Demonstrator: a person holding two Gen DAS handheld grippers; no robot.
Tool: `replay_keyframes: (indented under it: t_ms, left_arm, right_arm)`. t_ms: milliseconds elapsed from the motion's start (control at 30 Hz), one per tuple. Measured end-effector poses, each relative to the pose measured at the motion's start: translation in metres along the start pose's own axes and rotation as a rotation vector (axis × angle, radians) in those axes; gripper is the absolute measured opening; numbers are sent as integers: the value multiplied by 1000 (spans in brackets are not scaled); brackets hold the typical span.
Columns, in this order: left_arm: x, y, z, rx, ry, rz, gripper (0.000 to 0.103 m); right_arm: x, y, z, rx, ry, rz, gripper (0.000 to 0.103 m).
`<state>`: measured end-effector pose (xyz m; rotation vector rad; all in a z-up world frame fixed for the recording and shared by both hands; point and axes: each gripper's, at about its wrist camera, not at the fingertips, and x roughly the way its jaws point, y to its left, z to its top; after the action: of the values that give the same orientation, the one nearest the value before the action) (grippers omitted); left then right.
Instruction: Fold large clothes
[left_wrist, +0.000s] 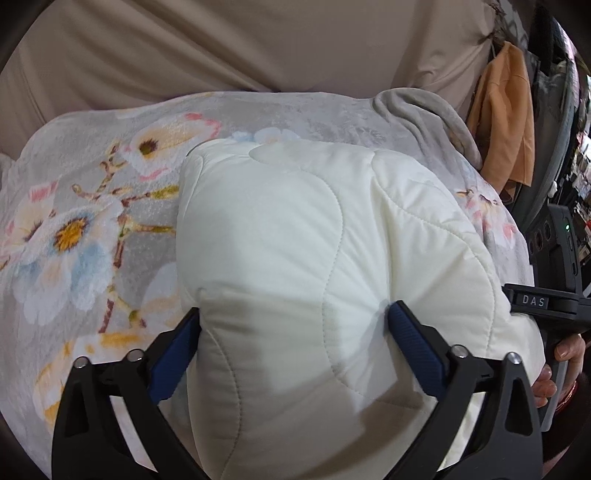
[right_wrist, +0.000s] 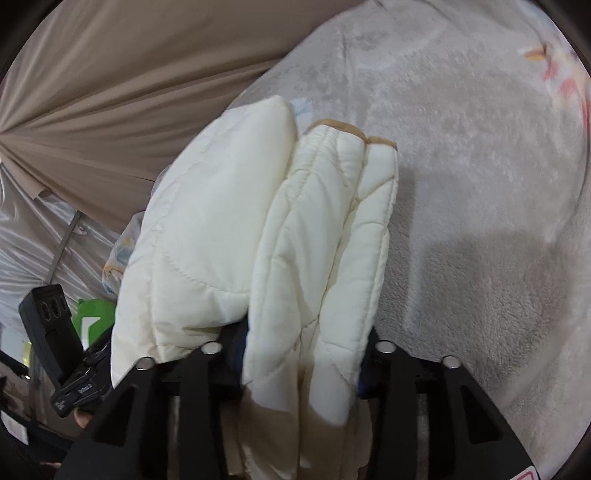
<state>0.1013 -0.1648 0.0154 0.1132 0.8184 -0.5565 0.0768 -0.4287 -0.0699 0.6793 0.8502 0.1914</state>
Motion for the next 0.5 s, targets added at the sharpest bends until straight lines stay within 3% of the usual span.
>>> replay_keyframes:
  t_ms: [100,167,267,500]
  left_arm:
    - [-12,-6,2,38,-19,7,73]
    - [-23,-7,5,56,-32,10,58]
    - [-43,-4,9,71,-56,-3,44]
    - [-107,3,19,111,-174,-15,31]
  right_arm:
    - [-9,22,-1,-58,-53,-61,21]
    - [-17,33,-2,-73,-85,-76,19]
    - [-36,55,-6,-104,-151,-84,18]
    - [-89,119,-14,-191,-311,-91,17]
